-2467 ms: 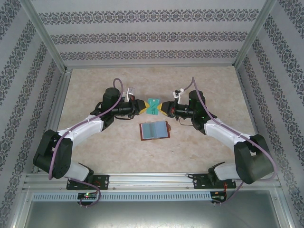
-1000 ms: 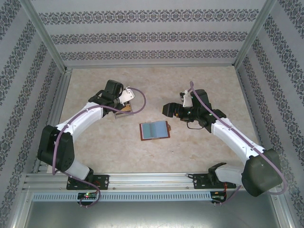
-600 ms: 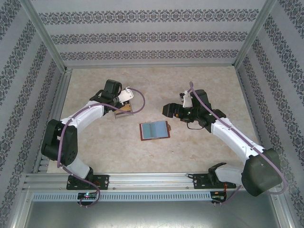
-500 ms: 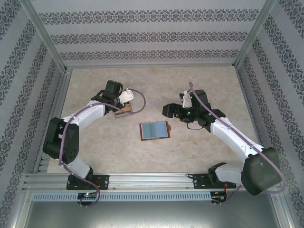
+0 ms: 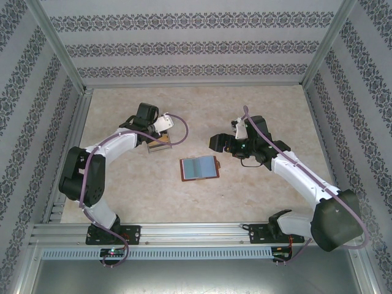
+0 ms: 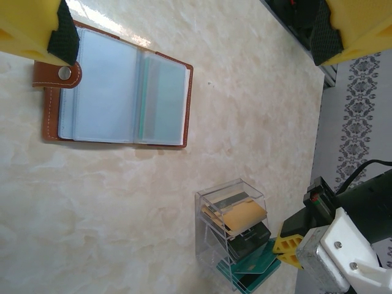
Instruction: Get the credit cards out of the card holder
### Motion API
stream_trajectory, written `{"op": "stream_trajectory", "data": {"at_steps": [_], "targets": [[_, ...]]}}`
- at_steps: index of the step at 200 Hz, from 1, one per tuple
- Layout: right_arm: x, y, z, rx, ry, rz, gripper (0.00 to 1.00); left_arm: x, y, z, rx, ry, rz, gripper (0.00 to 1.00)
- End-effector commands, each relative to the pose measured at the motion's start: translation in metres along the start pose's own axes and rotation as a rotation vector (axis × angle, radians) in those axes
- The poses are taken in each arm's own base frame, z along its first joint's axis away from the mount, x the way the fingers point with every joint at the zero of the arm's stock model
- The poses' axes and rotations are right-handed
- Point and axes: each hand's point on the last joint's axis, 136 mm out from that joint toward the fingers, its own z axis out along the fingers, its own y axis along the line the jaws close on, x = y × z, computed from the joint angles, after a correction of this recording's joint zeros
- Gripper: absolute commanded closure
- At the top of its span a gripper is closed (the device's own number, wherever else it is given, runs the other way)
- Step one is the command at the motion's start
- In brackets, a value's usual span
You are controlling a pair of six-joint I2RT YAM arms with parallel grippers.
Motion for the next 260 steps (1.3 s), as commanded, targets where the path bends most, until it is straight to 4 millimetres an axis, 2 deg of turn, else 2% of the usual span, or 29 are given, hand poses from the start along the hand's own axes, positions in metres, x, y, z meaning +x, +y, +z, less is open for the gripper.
{"op": "stream_trajectory", "data": {"at_steps": [1, 52, 94, 114, 192, 218, 242, 260], "targets": [[0.001, 0.007, -0.002, -0.023, 0.006, 0.009, 0.02, -0.01, 0.015, 0.0, -0.026, -0.033, 0.008, 1.0], [0.003, 0.006, -0.003, -0.024, 0.008, 0.015, 0.02, -0.007, 0.018, 0.009, -0.042, -0.016, 0.015, 1.0], [0.005, 0.005, -0.002, -0.024, 0.01, 0.02, 0.02, -0.001, 0.019, 0.013, -0.041, 0.0, 0.001, 0.83], [0.004, 0.006, -0.002, -0.032, 0.012, 0.025, 0.02, 0.002, 0.029, 0.012, -0.073, 0.006, -0.025, 0.77], [0.007, 0.008, -0.001, -0.039, 0.021, 0.028, 0.02, 0.015, 0.064, 0.022, -0.156, 0.065, -0.16, 0.74], [0.007, 0.007, -0.002, -0.037, 0.02, 0.032, 0.02, 0.013, 0.07, 0.018, -0.159, 0.05, -0.212, 0.72], [0.008, 0.006, 0.0, -0.035, 0.021, 0.033, 0.02, 0.008, 0.074, 0.002, -0.151, 0.004, -0.28, 0.67], [0.01, 0.005, 0.002, -0.028, 0.022, 0.027, 0.02, 0.002, 0.078, -0.017, -0.153, -0.04, -0.366, 0.56]]}}
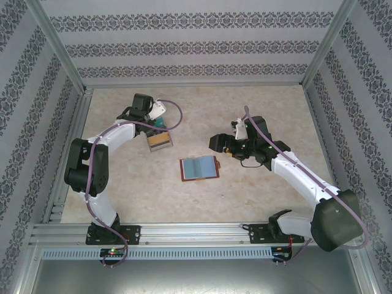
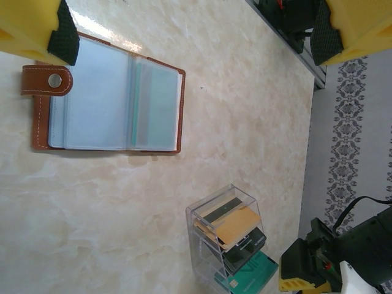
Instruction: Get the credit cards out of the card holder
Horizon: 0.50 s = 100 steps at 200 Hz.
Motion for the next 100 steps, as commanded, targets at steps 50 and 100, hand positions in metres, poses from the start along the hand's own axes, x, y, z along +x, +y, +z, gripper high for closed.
{"op": "stream_trajectory", "data": {"at_steps": [50, 100], "targets": [[0.018, -0.005, 0.017, 0.055, 0.039, -0.044, 0.1, -0.024, 0.02, -0.092, 0.112, -0.114, -0.584, 0.22], [0.038, -0.04, 0.037, 0.182, 0.093, -0.038, 0.37, -0.026, -0.032, -0.137, 0.431, -0.15, -1.073, 0.0]]}}
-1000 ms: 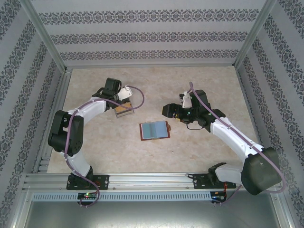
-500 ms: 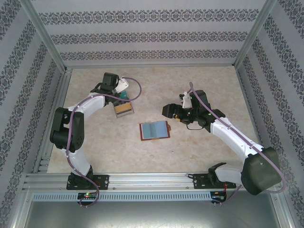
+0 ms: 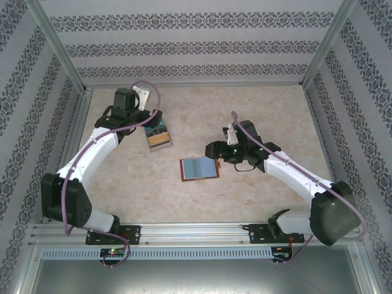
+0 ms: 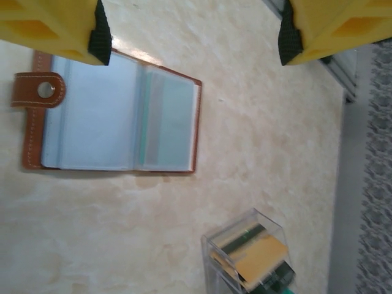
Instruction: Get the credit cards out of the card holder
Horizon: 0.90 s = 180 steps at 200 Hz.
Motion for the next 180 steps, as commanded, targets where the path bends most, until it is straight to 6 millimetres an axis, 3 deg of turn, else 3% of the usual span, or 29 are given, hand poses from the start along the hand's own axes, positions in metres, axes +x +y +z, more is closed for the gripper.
{"op": "stream_trajectory", "data": {"at_steps": [1, 34, 68, 84, 119, 142, 180], "targets": [[0.014, -0.028, 0.013, 0.099, 0.032, 0.01, 0.37, 0.034, -0.028, -0.013, 0.164, 0.104, -0.39, 0.01], [0.026, -0.047, 0.028, 0.17, 0.069, -0.011, 0.51, 0.07, -0.056, -0.018, 0.302, 0.194, -0.644, 0.0], [0.039, -0.072, 0.042, 0.256, 0.113, -0.013, 0.53, 0.102, -0.068, -0.024, 0.323, 0.2, -0.77, 0.0], [0.046, -0.079, 0.05, 0.272, 0.136, -0.01, 0.54, 0.117, -0.076, -0.024, 0.327, 0.234, -0.793, 0.05], [0.057, -0.085, 0.068, 0.292, 0.177, -0.011, 0.61, 0.154, -0.103, -0.014, 0.348, 0.335, -0.845, 0.16], [0.062, -0.084, 0.074, 0.298, 0.189, 0.0, 0.68, 0.167, -0.127, -0.004, 0.376, 0.388, -0.848, 0.25], [0.069, -0.079, 0.077, 0.302, 0.195, -0.007, 0.72, 0.177, -0.156, 0.012, 0.391, 0.457, -0.794, 0.32]]}}
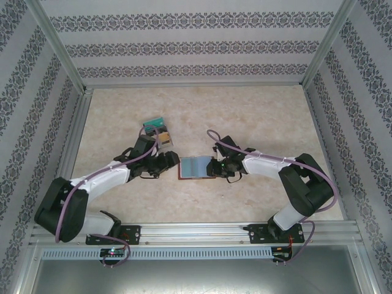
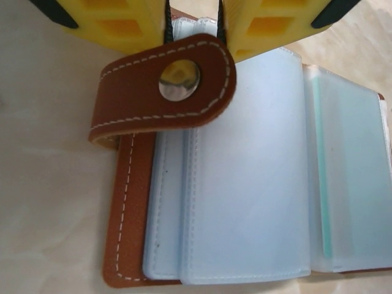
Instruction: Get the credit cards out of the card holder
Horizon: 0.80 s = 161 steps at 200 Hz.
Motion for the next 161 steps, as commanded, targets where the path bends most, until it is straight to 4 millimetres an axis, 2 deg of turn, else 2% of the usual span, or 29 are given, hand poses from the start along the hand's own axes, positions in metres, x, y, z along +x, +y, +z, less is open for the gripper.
{"op": "stream_trajectory", "data": {"at_steps": [1, 13, 43, 92, 161], "targets": [[0.007, -0.003, 0.007, 0.03, 0.008, 0.005, 0.72, -0.005, -0.024, 0.011, 0.055, -0.006, 0.012, 0.33], [0.009, -0.004, 0.008, 0.032, 0.012, 0.011, 0.72, -0.003, -0.025, 0.017, 0.052, 0.009, 0.014, 0.38], [0.011, -0.006, 0.008, 0.033, 0.014, 0.016, 0.73, 0.002, -0.026, 0.03, 0.046, 0.042, 0.024, 0.4], [0.013, -0.006, 0.01, 0.03, 0.019, 0.016, 0.73, 0.002, -0.032, 0.039, 0.059, 0.052, 0.042, 0.41], [0.011, -0.004, 0.012, 0.024, 0.025, 0.017, 0.73, 0.008, -0.015, 0.053, -0.004, 0.099, 0.032, 0.41]]}}
